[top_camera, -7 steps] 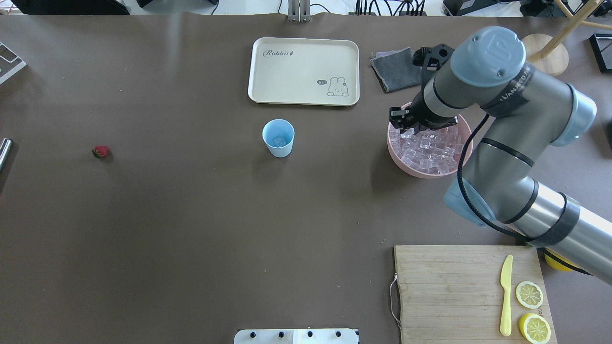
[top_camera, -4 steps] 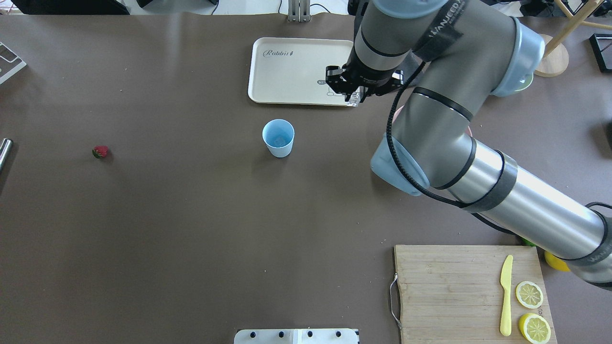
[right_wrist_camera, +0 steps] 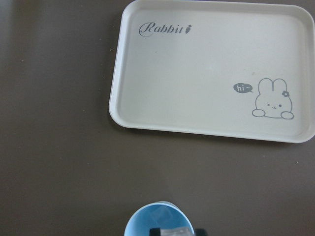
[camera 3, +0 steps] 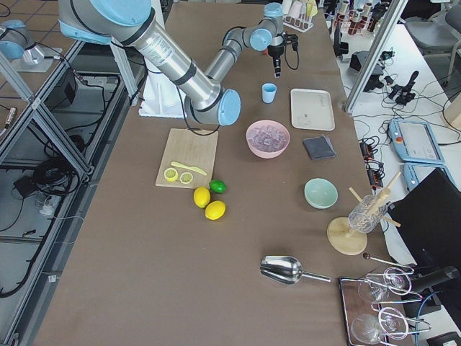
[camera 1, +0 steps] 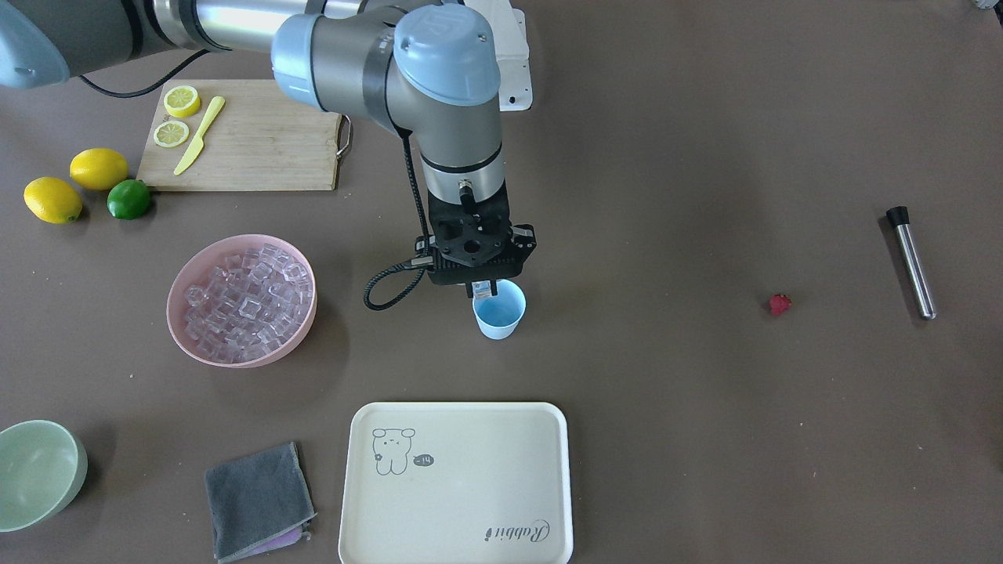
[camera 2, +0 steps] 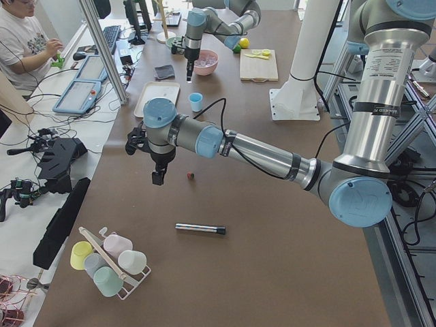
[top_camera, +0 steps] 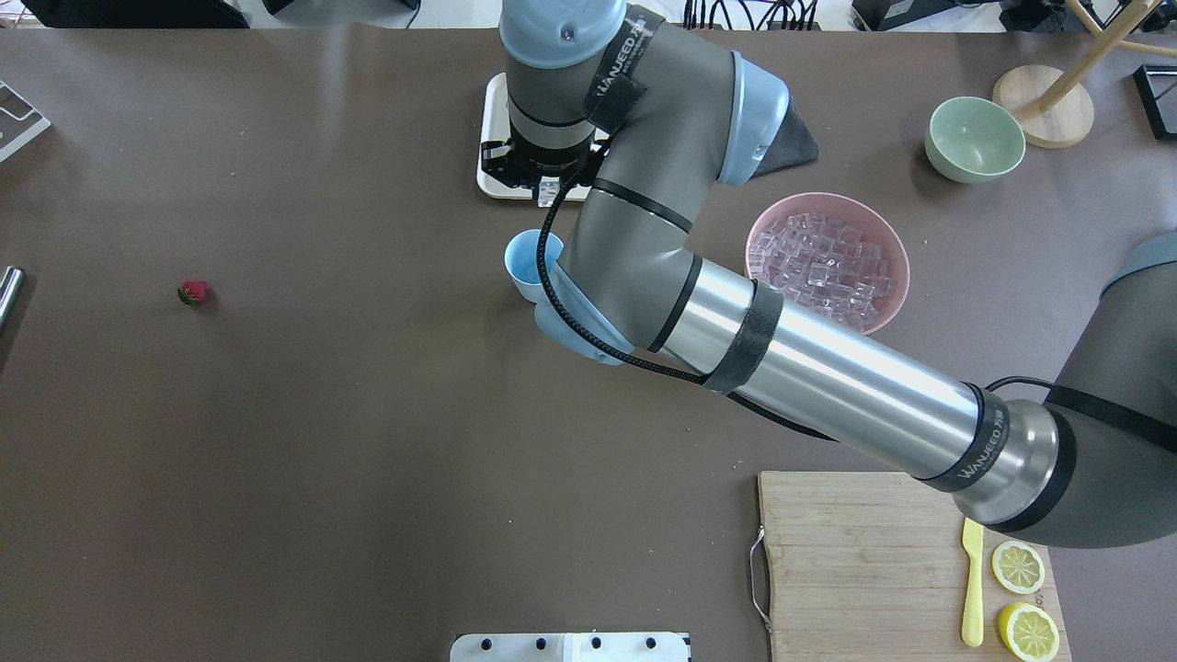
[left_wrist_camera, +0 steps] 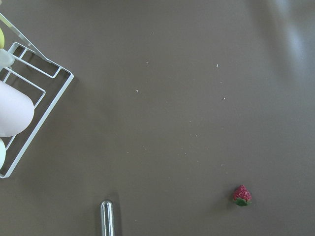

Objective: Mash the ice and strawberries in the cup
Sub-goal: 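Carry the ice cube with the right gripper over the light-blue cup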

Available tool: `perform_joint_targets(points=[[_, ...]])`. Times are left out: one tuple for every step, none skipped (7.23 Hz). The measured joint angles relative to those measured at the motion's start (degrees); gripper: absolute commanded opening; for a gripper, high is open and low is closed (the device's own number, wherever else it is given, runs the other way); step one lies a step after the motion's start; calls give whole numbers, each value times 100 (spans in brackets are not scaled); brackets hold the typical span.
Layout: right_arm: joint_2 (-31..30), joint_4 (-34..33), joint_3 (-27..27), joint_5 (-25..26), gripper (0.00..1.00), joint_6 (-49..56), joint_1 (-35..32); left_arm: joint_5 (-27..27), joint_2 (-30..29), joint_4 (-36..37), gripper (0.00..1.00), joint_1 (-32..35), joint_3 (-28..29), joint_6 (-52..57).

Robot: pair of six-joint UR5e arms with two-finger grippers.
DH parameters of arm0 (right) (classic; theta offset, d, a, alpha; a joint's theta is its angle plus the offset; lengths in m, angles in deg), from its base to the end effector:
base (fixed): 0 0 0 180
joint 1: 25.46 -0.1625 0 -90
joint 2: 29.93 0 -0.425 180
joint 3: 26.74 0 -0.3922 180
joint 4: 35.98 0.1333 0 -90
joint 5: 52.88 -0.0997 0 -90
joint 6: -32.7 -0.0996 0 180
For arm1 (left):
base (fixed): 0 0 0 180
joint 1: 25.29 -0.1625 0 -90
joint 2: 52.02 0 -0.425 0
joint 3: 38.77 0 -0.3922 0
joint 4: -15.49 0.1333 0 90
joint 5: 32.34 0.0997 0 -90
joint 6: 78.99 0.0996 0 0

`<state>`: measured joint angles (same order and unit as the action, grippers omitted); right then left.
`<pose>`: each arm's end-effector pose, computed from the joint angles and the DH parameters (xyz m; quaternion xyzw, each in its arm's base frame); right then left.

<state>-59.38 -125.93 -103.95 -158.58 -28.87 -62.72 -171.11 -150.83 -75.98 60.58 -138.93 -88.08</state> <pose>-0.5498 -0.5519 0.0716 0.1128 -0.4050 0.0145 0.9072 -0.0185 -0.5551 0.4817 0.1138 0.4222 0.0344 0.8987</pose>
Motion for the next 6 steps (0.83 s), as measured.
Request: perform_joint_targets(points=[[46,102,190,128,0,5,112,0,2,4,98,0,3,-4],[39,136,272,245,0,20,206,0,2,4,98,0,17,-5],[18,148,304,322,0,20,283,0,2,3,98,0,33,0],[-1,154,317,379,0,5,347,-2,5,3,98,0,37,5],[-20,159,324,431,0,-6,383,-6,7,0,98,0,30,4],[-46,162,327,471,7,-10,408,-8,6,1,98,0,9,-5]])
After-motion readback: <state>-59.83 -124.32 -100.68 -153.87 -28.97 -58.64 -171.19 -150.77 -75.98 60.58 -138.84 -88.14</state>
